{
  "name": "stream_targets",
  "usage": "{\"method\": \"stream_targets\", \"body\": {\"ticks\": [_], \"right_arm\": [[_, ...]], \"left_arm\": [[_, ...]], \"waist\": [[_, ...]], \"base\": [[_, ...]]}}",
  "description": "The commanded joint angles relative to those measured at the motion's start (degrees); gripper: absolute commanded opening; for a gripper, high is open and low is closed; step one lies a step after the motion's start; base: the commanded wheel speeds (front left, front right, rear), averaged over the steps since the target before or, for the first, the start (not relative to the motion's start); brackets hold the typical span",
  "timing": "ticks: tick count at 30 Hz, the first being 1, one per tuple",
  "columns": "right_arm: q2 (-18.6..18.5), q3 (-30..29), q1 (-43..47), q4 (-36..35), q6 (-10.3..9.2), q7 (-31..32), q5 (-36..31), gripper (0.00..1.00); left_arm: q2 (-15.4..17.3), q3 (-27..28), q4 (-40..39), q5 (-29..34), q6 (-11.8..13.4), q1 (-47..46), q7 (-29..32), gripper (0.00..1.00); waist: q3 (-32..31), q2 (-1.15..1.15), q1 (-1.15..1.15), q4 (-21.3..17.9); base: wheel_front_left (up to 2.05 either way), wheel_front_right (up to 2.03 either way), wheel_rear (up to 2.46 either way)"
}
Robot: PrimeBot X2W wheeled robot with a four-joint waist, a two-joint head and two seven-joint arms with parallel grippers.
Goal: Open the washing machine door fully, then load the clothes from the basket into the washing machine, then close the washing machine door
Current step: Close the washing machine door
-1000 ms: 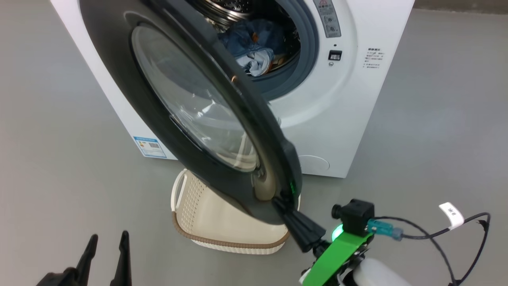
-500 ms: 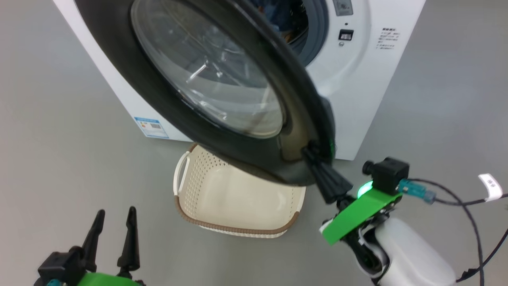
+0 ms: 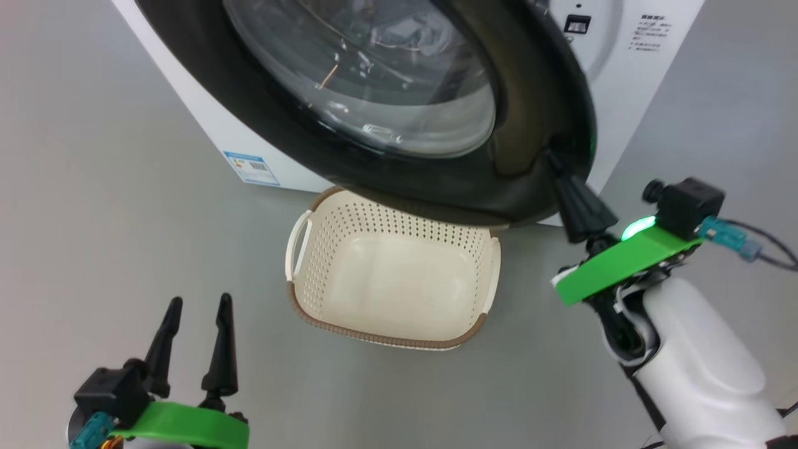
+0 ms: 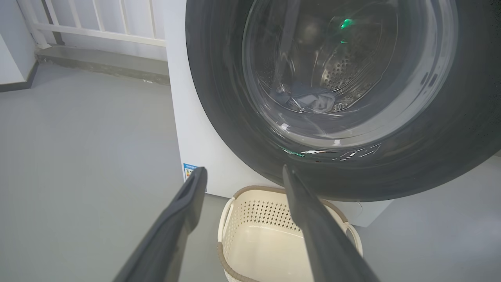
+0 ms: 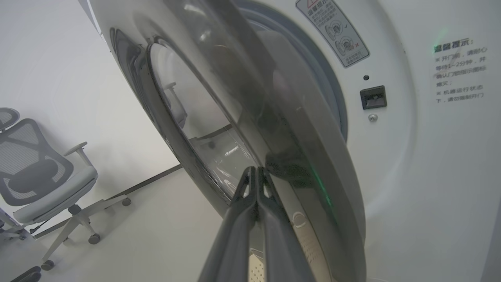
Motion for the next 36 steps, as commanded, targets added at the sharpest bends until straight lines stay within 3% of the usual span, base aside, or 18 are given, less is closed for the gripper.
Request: {"method": "stream_targets", "body": {"ticks": [1, 15, 36], "right_arm": [[0.0, -0.4, -1.7, -1.3, 0.06, -0.3, -1.1, 0.00], [-0.9, -8.8, -9.9, -0.1, 0.06, -0.3, -3.8, 0.00], [0.6, -16.2, -16.9, 0.4, 0.06, -0.3, -8.4, 0.00]], "left_arm": [[0.5, 1.7, -1.7, 0.4, -0.1, -2.1, -0.4, 1.00], [-0.2, -0.4, -2.9, -0.1, -0.1, -6.7, -0.4, 1.00], [-0.7, -1.5, -3.4, -0.4, -0.1, -9.7, -0.4, 1.00]], "waist": [[0.9, 0.00, 0.00, 0.5], [6.7, 0.00, 0.00, 2.6], [11.0, 0.00, 0.00, 4.4]], "base": [[0.00, 0.00, 0.00], [0.00, 0.00, 0.00], [0.00, 0.00, 0.00]]}}
